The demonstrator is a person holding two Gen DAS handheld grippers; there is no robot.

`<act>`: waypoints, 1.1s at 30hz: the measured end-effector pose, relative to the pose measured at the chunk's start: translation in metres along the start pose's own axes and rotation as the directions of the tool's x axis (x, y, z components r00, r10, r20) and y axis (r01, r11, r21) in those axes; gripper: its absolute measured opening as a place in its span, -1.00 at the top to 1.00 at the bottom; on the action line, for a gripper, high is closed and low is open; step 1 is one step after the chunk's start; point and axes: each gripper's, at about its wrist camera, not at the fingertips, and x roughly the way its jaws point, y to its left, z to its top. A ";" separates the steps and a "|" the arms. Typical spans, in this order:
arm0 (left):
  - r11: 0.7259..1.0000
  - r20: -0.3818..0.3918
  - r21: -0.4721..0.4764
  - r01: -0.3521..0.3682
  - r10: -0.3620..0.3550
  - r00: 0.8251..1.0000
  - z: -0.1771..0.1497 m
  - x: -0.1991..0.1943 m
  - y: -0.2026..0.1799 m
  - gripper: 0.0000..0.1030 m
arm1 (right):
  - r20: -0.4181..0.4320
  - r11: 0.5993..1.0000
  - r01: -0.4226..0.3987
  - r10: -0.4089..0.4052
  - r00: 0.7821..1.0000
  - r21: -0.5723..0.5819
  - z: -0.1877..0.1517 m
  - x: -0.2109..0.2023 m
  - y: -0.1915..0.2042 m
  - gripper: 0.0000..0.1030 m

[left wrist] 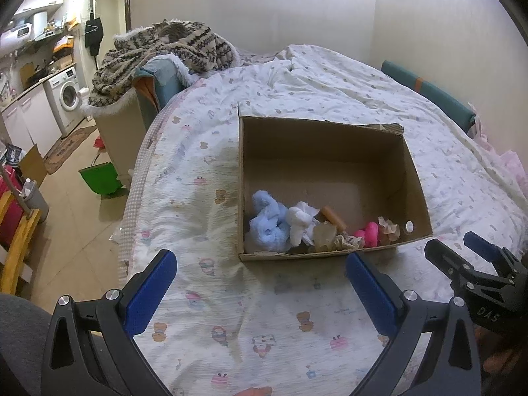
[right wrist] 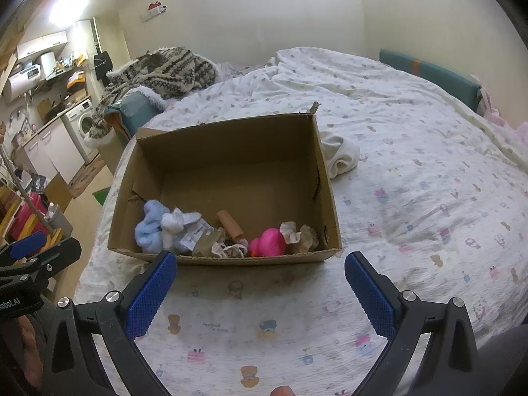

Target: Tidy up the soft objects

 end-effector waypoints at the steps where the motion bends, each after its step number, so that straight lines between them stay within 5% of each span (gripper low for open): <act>1: 1.000 -0.001 -0.001 0.002 -0.002 1.000 0.000 0.000 0.000 -0.99 | 0.000 1.000 0.000 0.000 1.000 -0.001 0.000 0.001 0.001 -1.00; 33: 1.000 0.000 -0.004 0.001 -0.001 1.000 -0.006 0.002 0.000 -0.99 | -0.002 1.000 -0.013 0.013 1.000 0.005 0.001 0.001 0.001 -1.00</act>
